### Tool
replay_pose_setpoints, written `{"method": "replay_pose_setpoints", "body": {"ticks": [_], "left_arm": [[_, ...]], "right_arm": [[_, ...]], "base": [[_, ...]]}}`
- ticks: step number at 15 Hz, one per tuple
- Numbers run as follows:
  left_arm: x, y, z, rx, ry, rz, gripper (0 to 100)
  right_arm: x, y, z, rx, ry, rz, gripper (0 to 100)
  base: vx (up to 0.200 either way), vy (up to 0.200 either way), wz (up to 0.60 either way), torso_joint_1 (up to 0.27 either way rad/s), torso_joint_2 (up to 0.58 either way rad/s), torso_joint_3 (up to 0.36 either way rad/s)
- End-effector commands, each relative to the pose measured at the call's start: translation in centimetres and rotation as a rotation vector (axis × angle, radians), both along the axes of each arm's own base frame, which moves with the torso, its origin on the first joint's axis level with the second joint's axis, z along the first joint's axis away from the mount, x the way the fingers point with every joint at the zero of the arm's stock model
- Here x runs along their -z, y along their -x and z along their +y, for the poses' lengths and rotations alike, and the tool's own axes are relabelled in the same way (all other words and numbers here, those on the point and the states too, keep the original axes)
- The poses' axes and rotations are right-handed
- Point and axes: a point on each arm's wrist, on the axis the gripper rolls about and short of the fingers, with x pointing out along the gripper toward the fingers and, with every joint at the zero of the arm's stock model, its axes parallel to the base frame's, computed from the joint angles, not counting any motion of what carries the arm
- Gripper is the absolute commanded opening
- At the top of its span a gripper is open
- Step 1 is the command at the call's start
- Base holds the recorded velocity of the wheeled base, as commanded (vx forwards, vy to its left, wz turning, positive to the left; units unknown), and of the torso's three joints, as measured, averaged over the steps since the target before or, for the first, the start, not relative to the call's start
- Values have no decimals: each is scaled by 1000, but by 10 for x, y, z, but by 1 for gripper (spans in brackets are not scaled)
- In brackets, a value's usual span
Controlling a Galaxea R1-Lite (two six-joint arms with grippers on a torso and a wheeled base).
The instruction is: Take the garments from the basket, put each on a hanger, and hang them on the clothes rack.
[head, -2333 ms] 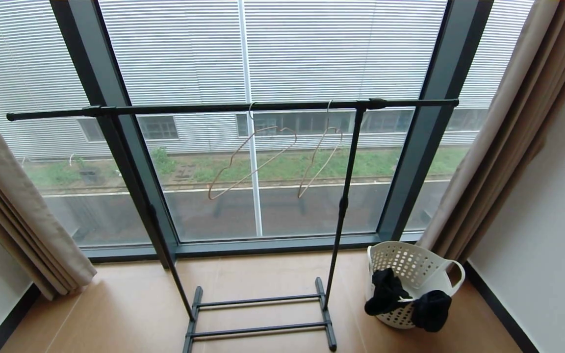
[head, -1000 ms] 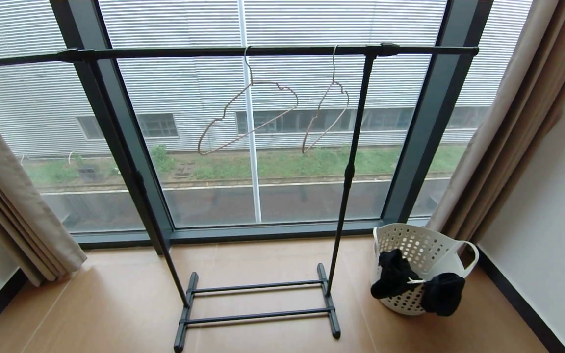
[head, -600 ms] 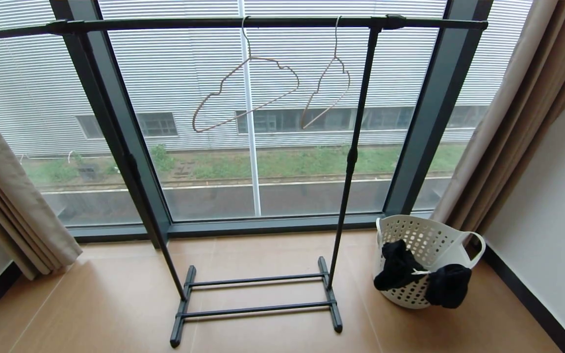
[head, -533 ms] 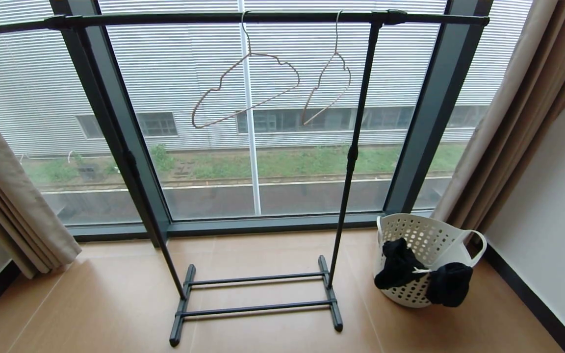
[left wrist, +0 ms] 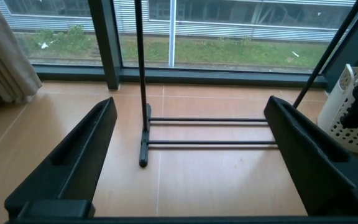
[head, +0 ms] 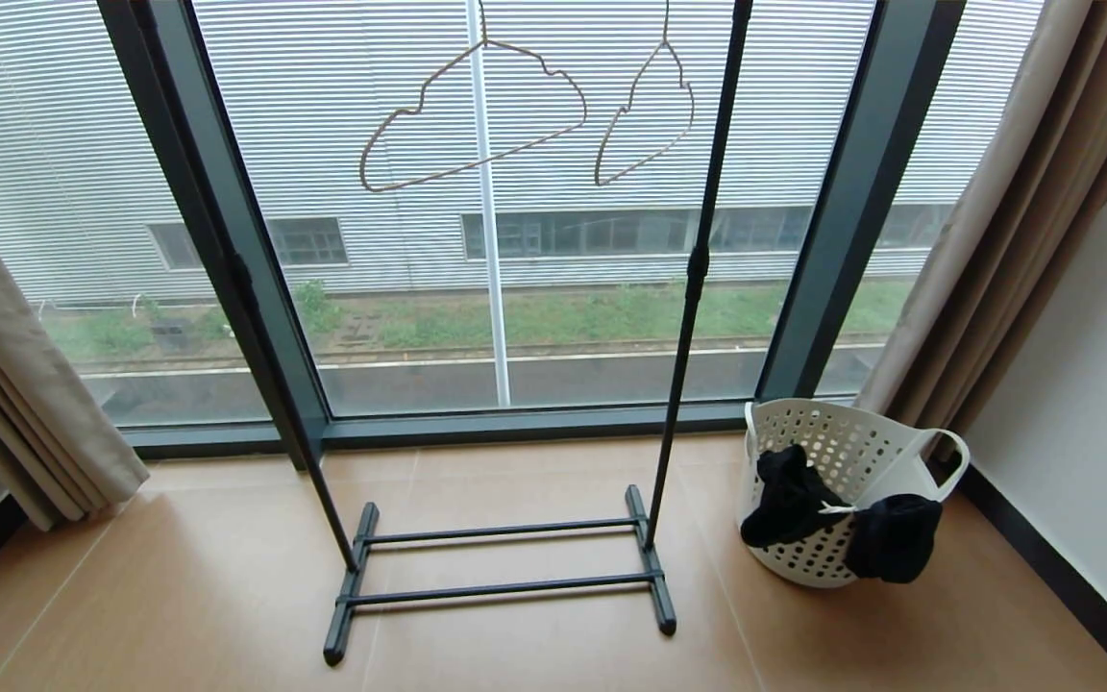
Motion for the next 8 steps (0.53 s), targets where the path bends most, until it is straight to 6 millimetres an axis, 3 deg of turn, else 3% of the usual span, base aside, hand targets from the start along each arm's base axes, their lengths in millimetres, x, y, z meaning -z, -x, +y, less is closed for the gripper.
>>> {"method": "replay_pose_setpoints", "body": {"ticks": [1, 5, 8], "left_arm": [[0, 0, 0, 0, 0, -1, 100], [0, 0, 0, 0, 0, 1, 100], [0, 0, 0, 0, -1, 1, 100]], "right_arm": [[0, 0, 0, 0, 0, 0, 100], [0, 0, 0, 0, 0, 0, 100], [0, 0, 0, 0, 0, 0, 100]], "base": [[0, 0, 0, -17, 80, 66], [0, 0, -600, -5, 24, 14], [0, 0, 0, 0, 0, 0]]}}
